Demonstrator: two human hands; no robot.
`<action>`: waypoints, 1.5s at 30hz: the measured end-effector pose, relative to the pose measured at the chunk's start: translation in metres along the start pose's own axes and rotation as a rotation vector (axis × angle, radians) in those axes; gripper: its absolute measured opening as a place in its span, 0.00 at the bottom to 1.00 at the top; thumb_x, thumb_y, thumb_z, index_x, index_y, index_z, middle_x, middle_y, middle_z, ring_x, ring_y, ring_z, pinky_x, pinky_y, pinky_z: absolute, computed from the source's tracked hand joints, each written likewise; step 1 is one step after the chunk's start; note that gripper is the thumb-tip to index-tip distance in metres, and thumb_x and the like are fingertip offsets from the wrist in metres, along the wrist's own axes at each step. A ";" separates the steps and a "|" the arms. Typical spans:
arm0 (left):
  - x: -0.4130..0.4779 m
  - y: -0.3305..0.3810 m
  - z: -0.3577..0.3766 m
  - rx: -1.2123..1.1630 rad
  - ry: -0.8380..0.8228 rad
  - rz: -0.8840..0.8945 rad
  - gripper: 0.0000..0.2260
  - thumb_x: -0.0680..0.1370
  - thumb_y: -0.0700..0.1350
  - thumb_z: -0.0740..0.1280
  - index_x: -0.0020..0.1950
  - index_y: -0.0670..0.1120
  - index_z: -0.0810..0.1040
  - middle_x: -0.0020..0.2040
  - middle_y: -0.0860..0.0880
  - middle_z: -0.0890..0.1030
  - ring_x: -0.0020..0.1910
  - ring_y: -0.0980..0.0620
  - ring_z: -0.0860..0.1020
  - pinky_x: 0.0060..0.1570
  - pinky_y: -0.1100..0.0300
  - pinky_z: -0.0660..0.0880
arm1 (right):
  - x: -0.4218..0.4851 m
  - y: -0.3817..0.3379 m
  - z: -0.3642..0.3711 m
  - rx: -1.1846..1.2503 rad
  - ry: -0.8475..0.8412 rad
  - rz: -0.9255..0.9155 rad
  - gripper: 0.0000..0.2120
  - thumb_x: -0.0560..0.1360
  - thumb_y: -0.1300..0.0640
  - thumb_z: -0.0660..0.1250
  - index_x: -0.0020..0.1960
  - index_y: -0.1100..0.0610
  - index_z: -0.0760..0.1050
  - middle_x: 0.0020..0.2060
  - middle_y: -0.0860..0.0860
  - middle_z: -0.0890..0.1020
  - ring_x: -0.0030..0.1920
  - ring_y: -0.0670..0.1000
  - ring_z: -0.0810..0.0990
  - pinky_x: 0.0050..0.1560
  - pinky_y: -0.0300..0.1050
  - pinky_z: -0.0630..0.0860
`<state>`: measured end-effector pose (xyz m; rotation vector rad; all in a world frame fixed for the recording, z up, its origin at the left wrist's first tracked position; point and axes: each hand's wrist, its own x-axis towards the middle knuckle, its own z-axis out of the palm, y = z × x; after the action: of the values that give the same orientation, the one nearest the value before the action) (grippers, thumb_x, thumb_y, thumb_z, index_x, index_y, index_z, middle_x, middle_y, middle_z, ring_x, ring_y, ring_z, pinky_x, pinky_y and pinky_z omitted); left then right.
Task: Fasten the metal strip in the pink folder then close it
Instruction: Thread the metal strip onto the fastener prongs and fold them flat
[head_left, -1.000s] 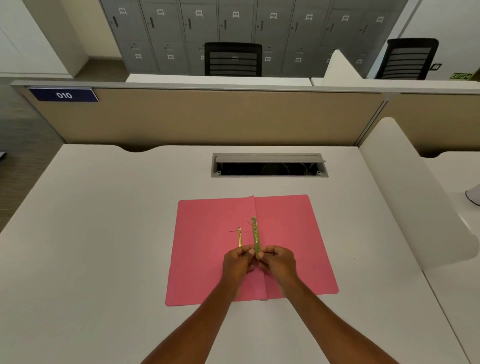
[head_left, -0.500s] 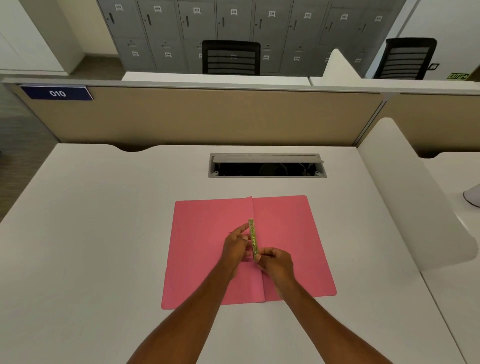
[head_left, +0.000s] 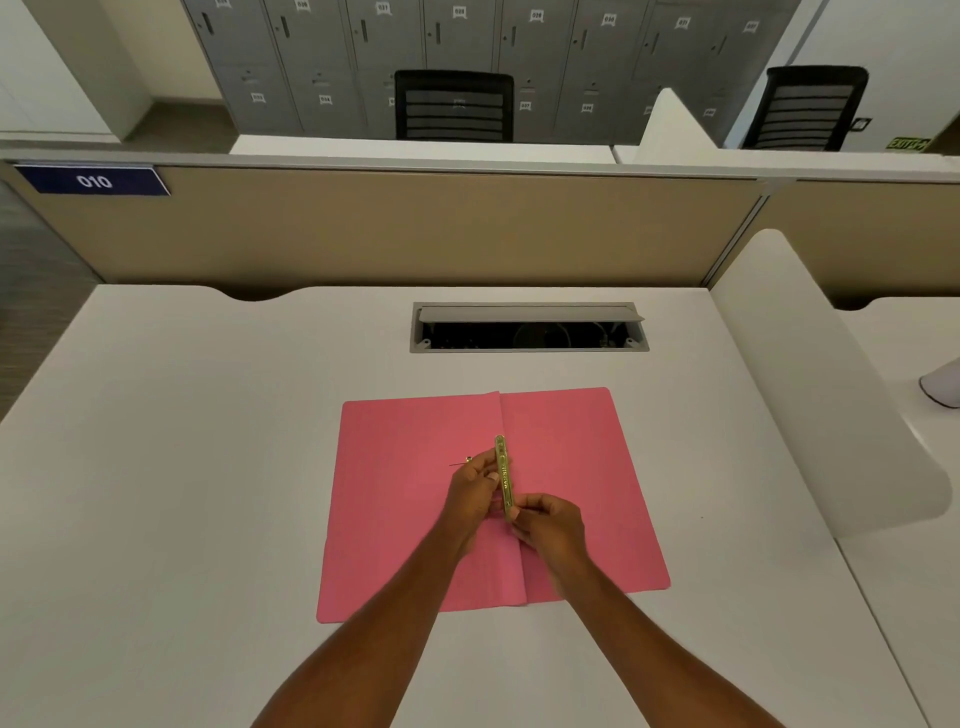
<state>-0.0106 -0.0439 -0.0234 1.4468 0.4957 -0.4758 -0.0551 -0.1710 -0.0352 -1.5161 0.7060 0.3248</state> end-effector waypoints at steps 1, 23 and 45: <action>0.001 0.000 0.000 0.000 0.002 0.000 0.21 0.86 0.30 0.56 0.71 0.44 0.81 0.57 0.42 0.84 0.52 0.44 0.79 0.61 0.37 0.81 | 0.000 0.000 0.000 0.007 -0.002 -0.002 0.07 0.75 0.70 0.75 0.49 0.61 0.88 0.47 0.63 0.89 0.44 0.57 0.85 0.59 0.65 0.85; -0.003 0.000 0.000 0.024 -0.002 0.003 0.21 0.86 0.31 0.56 0.77 0.43 0.76 0.69 0.42 0.83 0.64 0.36 0.83 0.65 0.34 0.81 | -0.001 -0.001 0.000 0.027 0.026 0.030 0.08 0.75 0.72 0.74 0.46 0.61 0.88 0.45 0.62 0.89 0.42 0.59 0.88 0.55 0.63 0.87; -0.004 -0.002 0.001 0.036 0.039 0.030 0.18 0.86 0.35 0.61 0.76 0.44 0.78 0.63 0.37 0.85 0.54 0.43 0.82 0.67 0.36 0.79 | -0.003 -0.003 0.000 -0.057 0.079 0.049 0.08 0.76 0.71 0.71 0.47 0.62 0.86 0.40 0.63 0.89 0.34 0.55 0.85 0.46 0.57 0.88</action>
<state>-0.0149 -0.0449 -0.0227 1.4981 0.4977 -0.4349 -0.0555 -0.1706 -0.0316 -1.5741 0.8035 0.3261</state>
